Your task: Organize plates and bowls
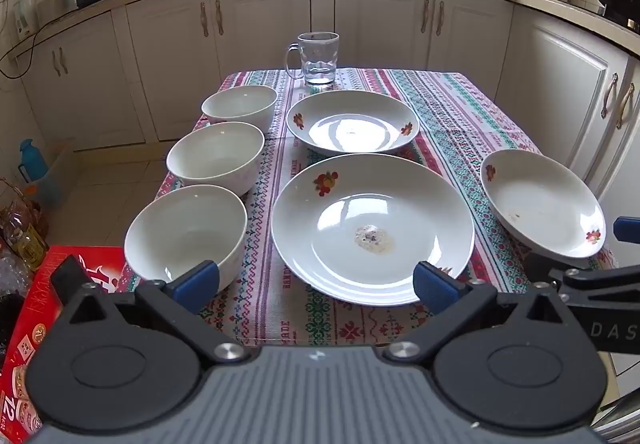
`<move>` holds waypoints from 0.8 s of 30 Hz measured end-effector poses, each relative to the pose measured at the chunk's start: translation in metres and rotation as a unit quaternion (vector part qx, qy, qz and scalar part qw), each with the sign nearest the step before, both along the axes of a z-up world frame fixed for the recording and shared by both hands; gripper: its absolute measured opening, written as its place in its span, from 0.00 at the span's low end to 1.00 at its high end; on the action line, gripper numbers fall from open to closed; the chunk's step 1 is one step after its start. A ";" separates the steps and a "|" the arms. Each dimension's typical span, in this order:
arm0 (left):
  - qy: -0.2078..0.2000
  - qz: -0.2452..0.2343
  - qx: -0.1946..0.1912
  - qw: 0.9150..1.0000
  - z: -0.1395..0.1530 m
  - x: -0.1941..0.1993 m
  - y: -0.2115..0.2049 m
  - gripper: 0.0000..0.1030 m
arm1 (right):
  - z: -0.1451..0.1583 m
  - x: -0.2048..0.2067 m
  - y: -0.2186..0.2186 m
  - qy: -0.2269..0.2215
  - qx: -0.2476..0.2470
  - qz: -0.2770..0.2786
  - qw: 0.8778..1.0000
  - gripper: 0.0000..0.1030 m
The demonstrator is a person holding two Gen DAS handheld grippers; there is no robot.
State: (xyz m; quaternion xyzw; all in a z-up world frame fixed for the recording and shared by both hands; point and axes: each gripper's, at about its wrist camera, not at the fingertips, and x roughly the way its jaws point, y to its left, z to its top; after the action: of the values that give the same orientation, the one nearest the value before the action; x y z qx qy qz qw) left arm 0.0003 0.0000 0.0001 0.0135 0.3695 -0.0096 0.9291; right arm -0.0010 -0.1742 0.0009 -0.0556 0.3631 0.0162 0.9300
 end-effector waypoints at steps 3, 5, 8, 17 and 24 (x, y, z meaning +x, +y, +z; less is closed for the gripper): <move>0.001 0.000 0.004 1.000 0.000 0.001 0.000 0.99 | -0.001 -0.001 0.000 -0.001 -0.003 -0.002 1.000 1.00; 0.000 0.000 0.005 1.000 0.001 0.001 -0.003 0.99 | -0.002 -0.002 0.001 -0.001 -0.005 -0.003 1.000 1.00; 0.001 0.001 0.007 1.000 0.002 0.003 -0.005 0.99 | 0.000 0.000 -0.001 0.002 0.004 -0.001 1.000 1.00; -0.003 -0.001 0.004 1.000 -0.001 0.002 0.000 0.99 | 0.001 -0.001 -0.001 0.006 0.007 0.000 1.000 1.00; -0.004 -0.001 0.004 1.000 -0.002 0.002 0.001 0.99 | 0.001 -0.001 -0.001 0.005 0.007 0.000 1.000 1.00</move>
State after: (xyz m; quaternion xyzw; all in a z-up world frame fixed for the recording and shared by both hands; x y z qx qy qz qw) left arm 0.0027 0.0005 -0.0018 0.0170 0.3662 -0.0088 0.9303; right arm -0.0022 -0.1752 0.0016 -0.0493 0.3675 0.0187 0.9285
